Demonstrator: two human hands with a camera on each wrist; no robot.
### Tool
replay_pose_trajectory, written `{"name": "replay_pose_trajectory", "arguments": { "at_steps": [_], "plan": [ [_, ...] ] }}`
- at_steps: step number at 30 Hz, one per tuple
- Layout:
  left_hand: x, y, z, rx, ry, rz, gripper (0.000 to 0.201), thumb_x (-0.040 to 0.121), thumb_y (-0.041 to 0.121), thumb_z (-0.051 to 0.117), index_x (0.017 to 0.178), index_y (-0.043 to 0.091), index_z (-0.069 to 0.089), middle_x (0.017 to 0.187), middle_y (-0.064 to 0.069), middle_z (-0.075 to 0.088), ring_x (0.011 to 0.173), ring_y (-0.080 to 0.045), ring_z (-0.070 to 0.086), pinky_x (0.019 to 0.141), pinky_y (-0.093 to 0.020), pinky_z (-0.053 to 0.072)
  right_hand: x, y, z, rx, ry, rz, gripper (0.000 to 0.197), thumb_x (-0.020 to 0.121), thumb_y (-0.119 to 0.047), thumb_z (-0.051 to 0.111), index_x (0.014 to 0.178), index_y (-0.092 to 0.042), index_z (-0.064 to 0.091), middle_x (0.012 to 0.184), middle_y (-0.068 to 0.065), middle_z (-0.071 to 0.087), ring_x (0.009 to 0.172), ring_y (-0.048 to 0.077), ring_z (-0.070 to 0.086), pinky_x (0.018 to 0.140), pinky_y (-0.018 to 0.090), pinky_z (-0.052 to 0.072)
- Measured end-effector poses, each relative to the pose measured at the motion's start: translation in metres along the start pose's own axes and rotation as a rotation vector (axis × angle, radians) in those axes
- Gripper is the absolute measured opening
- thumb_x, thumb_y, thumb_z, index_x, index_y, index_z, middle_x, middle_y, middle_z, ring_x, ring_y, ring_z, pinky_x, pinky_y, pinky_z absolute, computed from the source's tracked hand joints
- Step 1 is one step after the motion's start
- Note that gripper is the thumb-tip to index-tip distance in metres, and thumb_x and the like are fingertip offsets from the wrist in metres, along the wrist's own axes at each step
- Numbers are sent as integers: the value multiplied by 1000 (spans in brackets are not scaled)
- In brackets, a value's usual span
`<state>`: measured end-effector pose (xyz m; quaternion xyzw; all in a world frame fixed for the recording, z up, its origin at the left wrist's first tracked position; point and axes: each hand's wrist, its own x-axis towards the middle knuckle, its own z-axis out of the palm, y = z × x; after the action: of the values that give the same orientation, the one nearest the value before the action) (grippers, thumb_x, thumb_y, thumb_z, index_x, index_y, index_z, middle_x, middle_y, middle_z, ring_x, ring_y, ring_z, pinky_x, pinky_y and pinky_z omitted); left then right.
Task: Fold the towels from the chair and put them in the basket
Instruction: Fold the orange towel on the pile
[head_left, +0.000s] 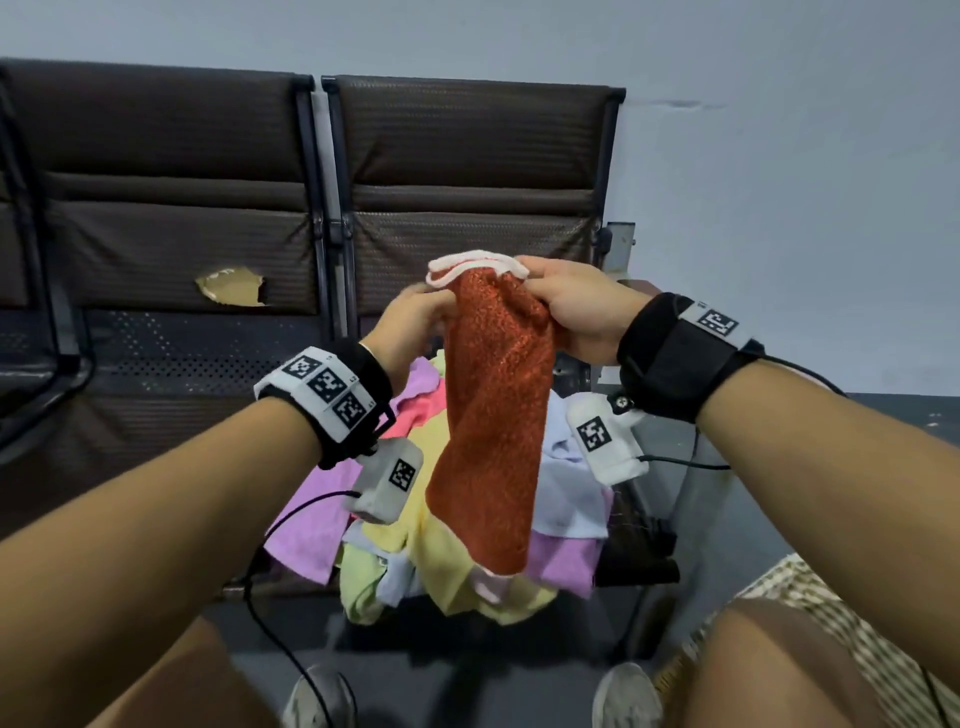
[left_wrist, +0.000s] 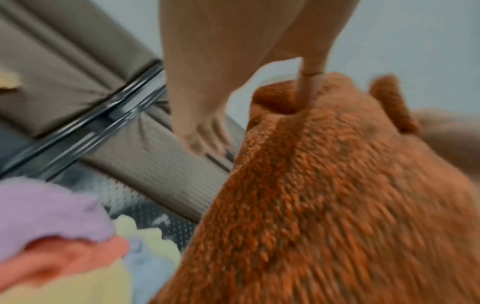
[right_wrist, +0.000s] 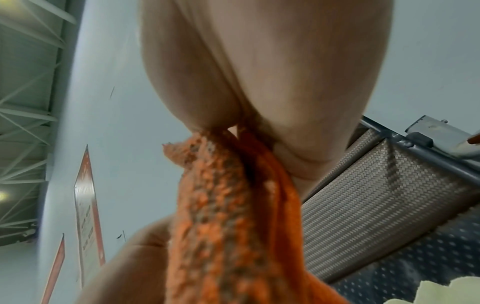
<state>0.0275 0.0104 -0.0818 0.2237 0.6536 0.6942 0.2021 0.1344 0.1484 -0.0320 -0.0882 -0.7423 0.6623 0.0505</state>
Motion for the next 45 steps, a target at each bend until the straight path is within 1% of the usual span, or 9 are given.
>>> {"name": "replay_pose_trajectory", "arguments": {
  "at_steps": [6,10,13,18,24,29,35,39,45],
  "plan": [
    [16,-6,-3,22,70,219,14,101,18,55,105,14,68,93,0,68,80,-8,63,77,-25,51,7,4,-22,-178,45,48,64,74,-72,67,113,-21,72,104,2,77,93,20,75,82,31,60],
    [40,1,-2,422,178,390,35,99,40,51,69,36,69,59,11,61,59,5,56,62,-21,42,26,8,-46,-705,176,-2,23,73,-41,78,73,-19,70,76,-5,71,74,12,68,65,23,51],
    [70,5,-1,608,213,321,34,99,40,52,83,20,74,80,-9,71,76,-18,66,69,-32,42,44,7,-63,-798,300,-22,22,82,-26,63,62,-17,63,56,-7,57,62,14,55,50,20,40],
    [106,28,6,399,239,337,27,100,21,54,101,0,71,88,-9,64,84,-18,57,77,-32,46,74,7,-78,-758,497,-275,20,91,-14,51,89,-25,66,73,-8,59,77,14,59,70,24,40],
    [96,38,4,51,138,473,17,92,-4,59,97,10,67,93,-5,68,84,-10,61,77,-21,49,73,16,-75,-607,520,-545,19,99,-23,40,97,-33,56,75,-15,58,66,-6,53,62,16,40],
    [54,-29,-13,217,27,194,32,79,-18,67,75,13,58,67,0,64,64,-12,57,66,-28,51,43,78,-72,-759,275,-355,32,84,-11,59,114,-21,62,93,-9,66,80,6,60,74,23,46],
    [-2,-111,-26,600,-374,-230,22,89,-14,54,85,8,56,84,-16,53,80,-26,49,74,-39,43,8,169,-47,-958,-181,111,23,91,-12,51,76,-3,64,63,2,57,61,18,54,65,38,49],
    [-13,-126,-30,632,-495,-464,26,95,1,57,121,6,56,106,-16,62,90,-29,62,82,-47,57,4,189,-38,-711,-210,348,30,91,-12,47,61,-15,50,53,-5,49,49,12,48,51,23,41],
    [6,-125,-37,525,-446,-457,4,89,10,66,90,13,67,58,10,65,56,-5,63,56,-23,55,21,178,-45,-572,-143,372,17,86,-9,56,69,-15,58,51,-7,53,43,8,50,43,17,39]
  ]
}}
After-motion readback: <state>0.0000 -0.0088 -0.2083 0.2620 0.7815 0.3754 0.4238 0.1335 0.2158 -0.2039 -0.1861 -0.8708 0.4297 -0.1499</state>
